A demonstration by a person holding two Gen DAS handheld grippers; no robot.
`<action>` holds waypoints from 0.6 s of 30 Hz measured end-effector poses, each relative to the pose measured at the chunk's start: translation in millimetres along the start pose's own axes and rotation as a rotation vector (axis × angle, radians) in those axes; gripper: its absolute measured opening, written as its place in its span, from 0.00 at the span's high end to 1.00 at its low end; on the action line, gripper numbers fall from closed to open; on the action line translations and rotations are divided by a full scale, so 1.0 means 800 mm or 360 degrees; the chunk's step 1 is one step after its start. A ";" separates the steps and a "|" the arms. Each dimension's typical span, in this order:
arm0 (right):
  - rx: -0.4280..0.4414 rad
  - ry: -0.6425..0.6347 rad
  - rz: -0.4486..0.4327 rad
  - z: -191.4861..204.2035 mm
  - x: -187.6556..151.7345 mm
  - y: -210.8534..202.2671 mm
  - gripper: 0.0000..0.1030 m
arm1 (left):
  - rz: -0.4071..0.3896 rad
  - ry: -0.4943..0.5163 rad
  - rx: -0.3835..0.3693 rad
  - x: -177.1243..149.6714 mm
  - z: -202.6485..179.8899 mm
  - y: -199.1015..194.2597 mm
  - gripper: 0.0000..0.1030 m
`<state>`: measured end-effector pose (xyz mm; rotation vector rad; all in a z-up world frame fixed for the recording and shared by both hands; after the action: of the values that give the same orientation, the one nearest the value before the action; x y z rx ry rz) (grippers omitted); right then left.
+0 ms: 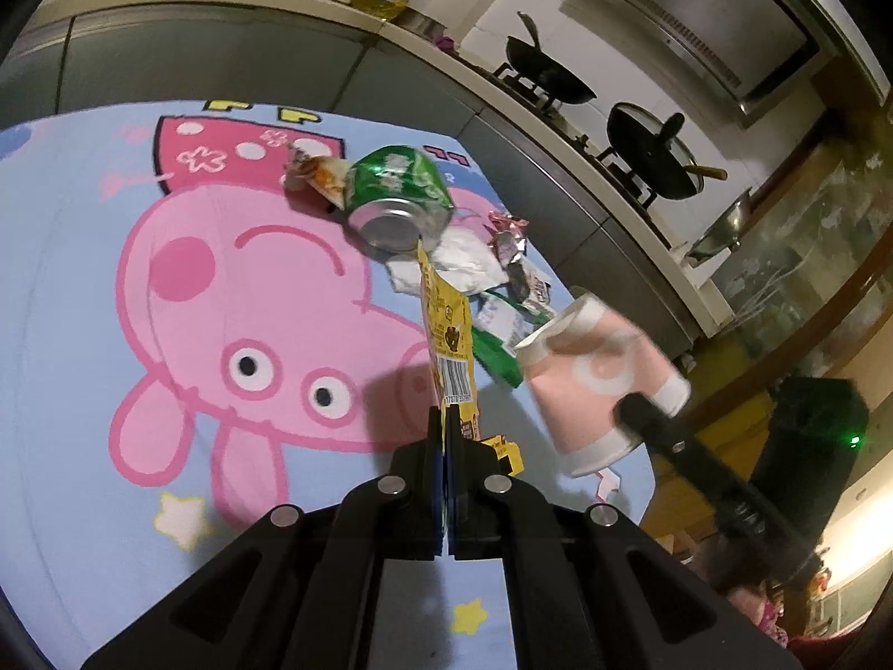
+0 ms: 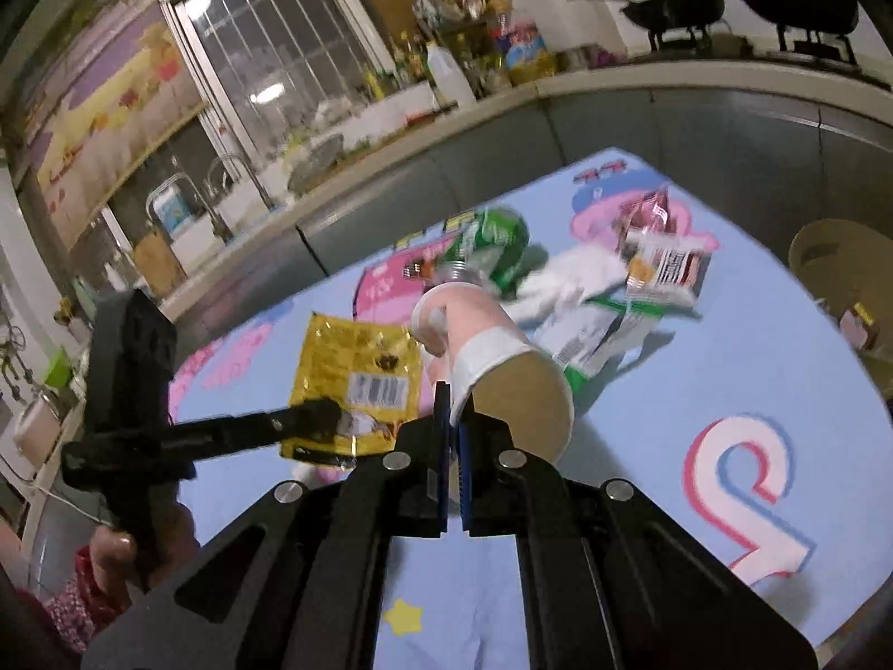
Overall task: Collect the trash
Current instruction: 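Carry the sachet and paper cup to the beige bin and open both tools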
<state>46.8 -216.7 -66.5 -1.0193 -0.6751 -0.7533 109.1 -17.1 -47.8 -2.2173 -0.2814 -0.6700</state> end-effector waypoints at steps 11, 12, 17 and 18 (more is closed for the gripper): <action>-0.0055 0.0153 -0.0004 -0.073 -0.015 -0.020 0.98 | 0.0127 0.0157 0.0018 0.013 -0.065 0.053 0.99; -0.0064 0.0160 -0.0034 -0.080 -0.011 -0.026 0.98 | 0.0133 0.0189 0.0011 0.018 -0.077 0.060 0.99; -0.0126 0.0243 -0.0115 -0.131 -0.002 -0.049 0.98 | 0.0188 0.0322 -0.0049 0.035 -0.134 0.099 0.99; -0.0154 0.0256 -0.0145 -0.142 0.000 -0.057 0.98 | 0.0203 0.0355 -0.0063 0.038 -0.147 0.109 0.99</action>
<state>26.6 -336.0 -86.6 -1.0085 -0.5529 -0.9444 125.9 -163.7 -21.0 -2.1534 -0.0138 -0.8495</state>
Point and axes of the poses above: each gripper's, at about its wrist camera, not at the fingertips, and y roughly the way its jaws point, z to its left, x to its top, the point moved 1 cm from there along y, roughly the way its jaws point, and after that the axes turned 2 degrees about -y, right-handed, at the moved point
